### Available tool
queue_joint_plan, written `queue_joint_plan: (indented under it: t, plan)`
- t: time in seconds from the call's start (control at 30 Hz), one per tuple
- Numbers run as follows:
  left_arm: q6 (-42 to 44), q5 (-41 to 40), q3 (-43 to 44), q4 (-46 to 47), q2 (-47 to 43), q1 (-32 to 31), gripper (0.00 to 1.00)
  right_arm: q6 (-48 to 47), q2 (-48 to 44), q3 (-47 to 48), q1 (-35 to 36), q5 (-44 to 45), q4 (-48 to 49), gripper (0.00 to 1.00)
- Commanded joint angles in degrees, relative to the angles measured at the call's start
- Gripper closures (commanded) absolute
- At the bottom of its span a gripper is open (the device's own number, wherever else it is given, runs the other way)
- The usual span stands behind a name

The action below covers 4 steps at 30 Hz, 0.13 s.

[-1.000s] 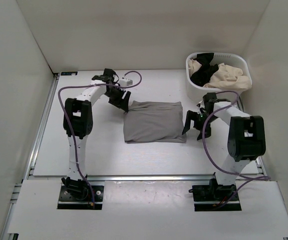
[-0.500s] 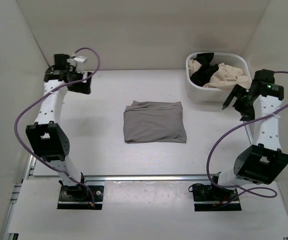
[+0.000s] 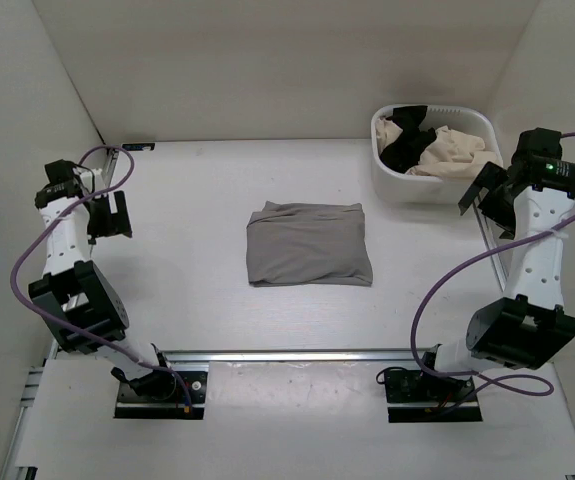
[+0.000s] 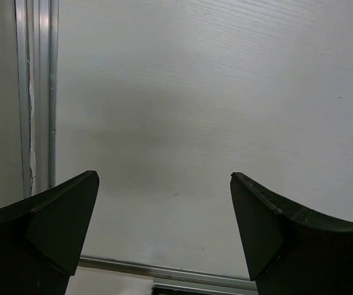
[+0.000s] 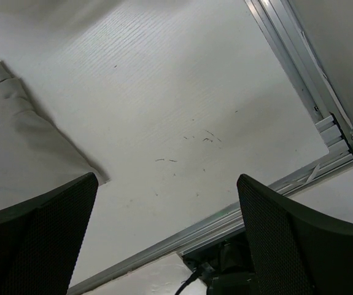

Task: Fold and stack the trousers
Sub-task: Fold the trousers

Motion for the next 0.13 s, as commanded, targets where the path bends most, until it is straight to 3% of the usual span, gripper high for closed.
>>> queue_joint_plan:
  t: [0.0, 0.1]
  plan:
    - [-0.65, 2.83, 0.89, 0.32, -4.47, 0.47, 0.0, -0.16, -2.15, 2.39, 0.1, 1.19, -0.62, 0.01]
    - [-0.65, 2.83, 1.5, -0.21, -4.47, 0.47, 0.0, -0.16, -3.39, 1.07, 0.1, 1.89, -0.01, 0.01]
